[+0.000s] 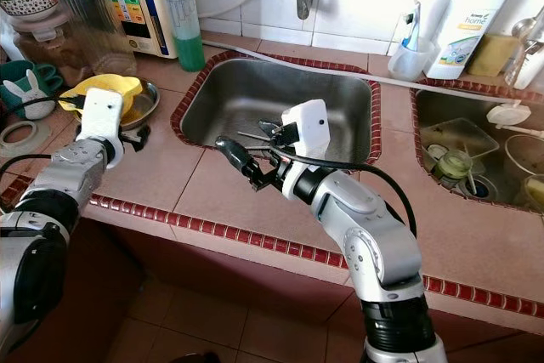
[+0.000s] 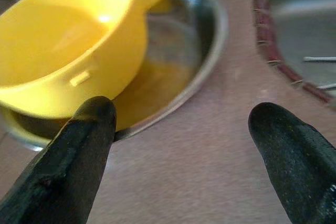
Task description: Kitchen organization
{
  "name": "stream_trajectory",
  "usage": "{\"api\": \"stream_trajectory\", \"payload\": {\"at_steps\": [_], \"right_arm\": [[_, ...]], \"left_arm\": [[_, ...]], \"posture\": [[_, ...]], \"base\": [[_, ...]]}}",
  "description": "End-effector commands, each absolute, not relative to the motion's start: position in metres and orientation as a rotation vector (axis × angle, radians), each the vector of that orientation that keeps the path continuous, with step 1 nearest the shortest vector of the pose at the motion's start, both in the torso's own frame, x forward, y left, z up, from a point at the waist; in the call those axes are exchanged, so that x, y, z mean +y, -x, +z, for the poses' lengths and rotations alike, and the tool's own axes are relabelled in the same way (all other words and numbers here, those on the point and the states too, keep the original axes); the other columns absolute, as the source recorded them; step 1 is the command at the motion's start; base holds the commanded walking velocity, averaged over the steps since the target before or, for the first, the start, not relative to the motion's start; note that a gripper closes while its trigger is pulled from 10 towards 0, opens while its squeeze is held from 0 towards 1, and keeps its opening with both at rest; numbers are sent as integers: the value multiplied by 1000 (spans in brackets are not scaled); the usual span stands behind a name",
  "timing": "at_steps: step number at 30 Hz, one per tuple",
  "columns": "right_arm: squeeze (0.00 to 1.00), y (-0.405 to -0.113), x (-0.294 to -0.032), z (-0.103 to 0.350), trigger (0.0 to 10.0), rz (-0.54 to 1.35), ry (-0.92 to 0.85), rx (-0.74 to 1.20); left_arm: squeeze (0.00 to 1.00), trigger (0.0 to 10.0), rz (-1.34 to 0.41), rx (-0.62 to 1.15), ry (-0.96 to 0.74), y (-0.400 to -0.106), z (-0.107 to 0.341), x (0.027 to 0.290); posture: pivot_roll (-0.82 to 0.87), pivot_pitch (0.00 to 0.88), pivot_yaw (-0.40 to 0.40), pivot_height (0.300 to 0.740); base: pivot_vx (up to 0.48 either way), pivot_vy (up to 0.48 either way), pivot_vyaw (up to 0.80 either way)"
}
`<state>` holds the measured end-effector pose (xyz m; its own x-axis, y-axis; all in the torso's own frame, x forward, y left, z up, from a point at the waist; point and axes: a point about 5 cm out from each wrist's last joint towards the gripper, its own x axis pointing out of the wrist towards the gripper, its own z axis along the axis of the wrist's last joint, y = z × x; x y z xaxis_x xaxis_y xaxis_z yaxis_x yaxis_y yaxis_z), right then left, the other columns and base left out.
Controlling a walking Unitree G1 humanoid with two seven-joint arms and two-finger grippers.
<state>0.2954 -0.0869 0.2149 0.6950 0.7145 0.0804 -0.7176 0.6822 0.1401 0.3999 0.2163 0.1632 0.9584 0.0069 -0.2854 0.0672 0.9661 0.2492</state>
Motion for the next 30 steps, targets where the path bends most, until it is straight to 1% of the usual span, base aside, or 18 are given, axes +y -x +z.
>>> {"api": "stream_trajectory", "payload": {"at_steps": [1,3,7,11,24,30], "right_arm": [[0,-292,-86,219,10000,818,-165,-31],[0,-291,-86,219,10000,820,-165,-30],[0,-291,-86,219,10000,819,-166,-30],[0,-292,-86,219,10000,821,-169,-28],[0,-298,-85,222,10000,827,-168,-41],[0,-300,-86,223,10000,823,-168,-43]], "left_arm": [[0,10000,-64,329,-261,-398,155,211],[0,10000,-62,327,-260,-399,155,210],[0,10000,-89,252,-205,-404,167,199],[0,10000,-114,249,-185,-404,167,194],[0,10000,-124,254,-170,-402,168,204],[0,10000,-162,273,-151,-400,165,201]], "posture": [[-58,125,57,740],[-60,123,58,740],[-54,117,55,740],[-44,110,49,740],[-25,91,40,740],[-20,87,40,740]], "base": [[0,0,0],[0,0,0],[0,0,0],[0,0,0],[0,0,0],[0,0,0]]}}
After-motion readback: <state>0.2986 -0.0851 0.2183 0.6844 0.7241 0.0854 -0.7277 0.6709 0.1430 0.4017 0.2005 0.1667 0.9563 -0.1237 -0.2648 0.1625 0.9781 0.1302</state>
